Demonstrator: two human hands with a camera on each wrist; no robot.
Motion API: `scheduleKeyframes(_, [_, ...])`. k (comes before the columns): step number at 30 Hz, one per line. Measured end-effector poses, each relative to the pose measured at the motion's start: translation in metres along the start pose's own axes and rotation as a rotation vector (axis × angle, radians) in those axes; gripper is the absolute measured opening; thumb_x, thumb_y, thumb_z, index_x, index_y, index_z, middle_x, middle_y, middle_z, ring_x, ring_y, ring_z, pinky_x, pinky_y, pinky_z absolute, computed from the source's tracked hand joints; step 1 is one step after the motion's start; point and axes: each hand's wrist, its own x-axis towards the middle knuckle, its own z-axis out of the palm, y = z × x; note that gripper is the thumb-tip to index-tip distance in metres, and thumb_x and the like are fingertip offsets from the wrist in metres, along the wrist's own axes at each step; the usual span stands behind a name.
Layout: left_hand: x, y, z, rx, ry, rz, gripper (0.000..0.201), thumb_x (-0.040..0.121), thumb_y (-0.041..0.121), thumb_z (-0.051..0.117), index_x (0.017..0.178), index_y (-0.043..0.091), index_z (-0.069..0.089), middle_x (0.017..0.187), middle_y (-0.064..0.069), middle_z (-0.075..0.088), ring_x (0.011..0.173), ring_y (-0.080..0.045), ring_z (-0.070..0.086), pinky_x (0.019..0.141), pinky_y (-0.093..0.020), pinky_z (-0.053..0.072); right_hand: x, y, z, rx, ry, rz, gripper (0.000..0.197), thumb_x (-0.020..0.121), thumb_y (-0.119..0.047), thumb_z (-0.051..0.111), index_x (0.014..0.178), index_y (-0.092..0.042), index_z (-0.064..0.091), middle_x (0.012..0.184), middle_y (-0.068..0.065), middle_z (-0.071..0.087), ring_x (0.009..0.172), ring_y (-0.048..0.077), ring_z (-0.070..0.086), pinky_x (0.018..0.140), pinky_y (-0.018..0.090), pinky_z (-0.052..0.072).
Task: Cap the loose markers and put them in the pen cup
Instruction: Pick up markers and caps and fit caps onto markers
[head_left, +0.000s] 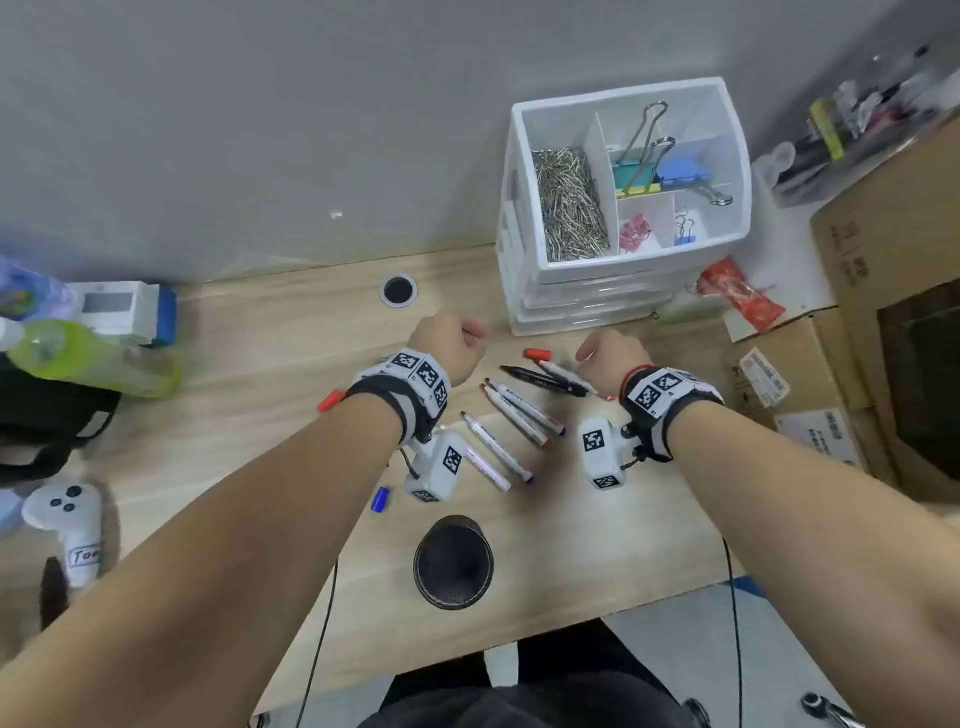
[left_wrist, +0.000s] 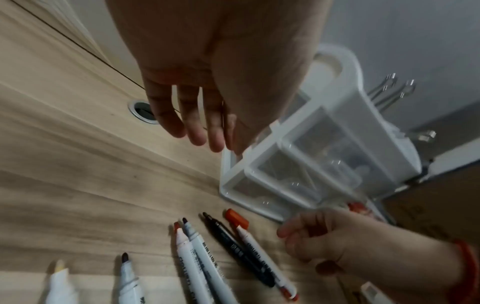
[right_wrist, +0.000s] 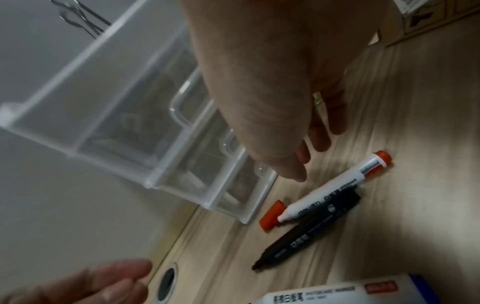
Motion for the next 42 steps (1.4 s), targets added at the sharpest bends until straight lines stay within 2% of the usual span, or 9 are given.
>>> scheduleKeyframes(3, [0.025,0.006,0.024,0.117,-0.044,0.003,0.025,0.091,0.018,0.055,0.111,0.02,0.07,0.106,-0.002,0.071,0.098,-0.022,0.066,0.082,-0.027,0.052,0.018,0.007,0.003,-0.105,-0.056,-0.048,0.022,0.09,-0.021,0.061,0.109,-0.02,0.07,0.11,0.009,0.068,0.097,0.03,0.067,0.085,0.035,0.056])
scheduleKeyframes(6, [0.04,0.013,0.051,0.185,-0.067,0.005,0.03,0.093,0.011,0.051,0.116,0.017,0.071,0.116,-0.008,0.07,0.107,-0.027,0.064,0.094,-0.032,0.051,0.031,0.016,0.01,-0.101,-0.113,-0.125,0.018,0.083,-0.016,0.069,0.1,-0.019,0.076,0.109,0.007,0.07,0.103,0.028,0.065,0.091,0.034,0.053])
scheduleKeyframes(11, [0.053,0.015,0.089,0.286,-0.058,0.002,0.034,0.092,0.014,0.055,0.121,0.027,0.068,0.113,-0.008,0.07,0.101,-0.03,0.064,0.084,-0.033,0.052,0.043,0.028,0.014,-0.091,-0.147,-0.206,0.014,0.071,-0.025,0.079,0.085,-0.027,0.076,0.085,-0.002,0.069,0.086,0.022,0.067,0.081,0.033,0.056])
scheduleKeyframes(16, [0.066,0.015,0.109,0.29,-0.058,-0.015,0.04,0.079,0.013,0.066,0.116,0.029,0.069,0.11,-0.008,0.072,0.099,-0.032,0.066,0.087,-0.041,0.055,0.051,0.043,0.012,-0.103,-0.161,-0.252,0.012,0.077,-0.025,0.076,0.09,-0.024,0.077,0.092,0.002,0.072,0.089,0.023,0.066,0.081,0.03,0.053])
scheduleKeyframes(23, [0.071,0.021,0.118,0.365,-0.098,0.005,0.019,0.082,0.019,0.072,0.099,0.027,0.072,0.093,-0.009,0.07,0.089,-0.034,0.065,0.079,-0.043,0.055,0.053,0.06,0.005,-0.037,-0.135,-0.205,0.021,0.08,-0.013,0.075,0.101,-0.017,0.076,0.097,0.005,0.074,0.091,0.023,0.068,0.086,0.028,0.053])
scheduleKeyframes(31, [0.06,0.015,0.103,0.344,-0.09,0.027,0.015,0.082,0.024,0.072,0.097,0.028,0.072,0.095,-0.006,0.071,0.089,-0.032,0.064,0.08,-0.043,0.055,0.049,0.053,0.005,-0.024,-0.162,-0.241,0.018,0.079,-0.017,0.077,0.096,-0.022,0.072,0.088,-0.001,0.07,0.087,0.02,0.067,0.079,0.023,0.048])
scheduleKeyframes(35, [0.051,0.015,0.095,0.35,-0.077,0.063,0.016,0.081,0.024,0.072,0.096,0.031,0.071,0.094,-0.005,0.071,0.088,-0.032,0.064,0.08,-0.043,0.055,0.04,0.036,0.001,-0.083,-0.162,-0.304,0.014,0.08,-0.021,0.073,0.087,-0.031,0.065,0.086,-0.004,0.068,0.087,0.021,0.066,0.085,0.034,0.054])
scheduleKeyframes(39, [0.036,0.017,0.074,0.335,-0.038,0.082,0.014,0.088,0.024,0.069,0.101,0.028,0.072,0.095,-0.006,0.068,0.087,-0.029,0.063,0.078,-0.04,0.054,0.029,0.019,-0.002,-0.106,-0.168,-0.386,0.01,0.086,-0.024,0.068,0.094,-0.027,0.062,0.092,-0.002,0.069,0.092,0.023,0.065,0.087,0.038,0.052])
scheduleKeyframes(42, [0.019,0.014,0.05,0.209,0.025,0.123,0.016,0.086,0.021,0.07,0.101,0.026,0.074,0.094,-0.003,0.066,0.087,-0.023,0.06,0.081,-0.037,0.05,0.014,0.0,-0.004,-0.05,-0.222,-0.453,0.005,0.095,-0.024,0.058,0.097,-0.023,0.053,0.093,0.0,0.068,0.089,0.025,0.062,0.076,0.032,0.047])
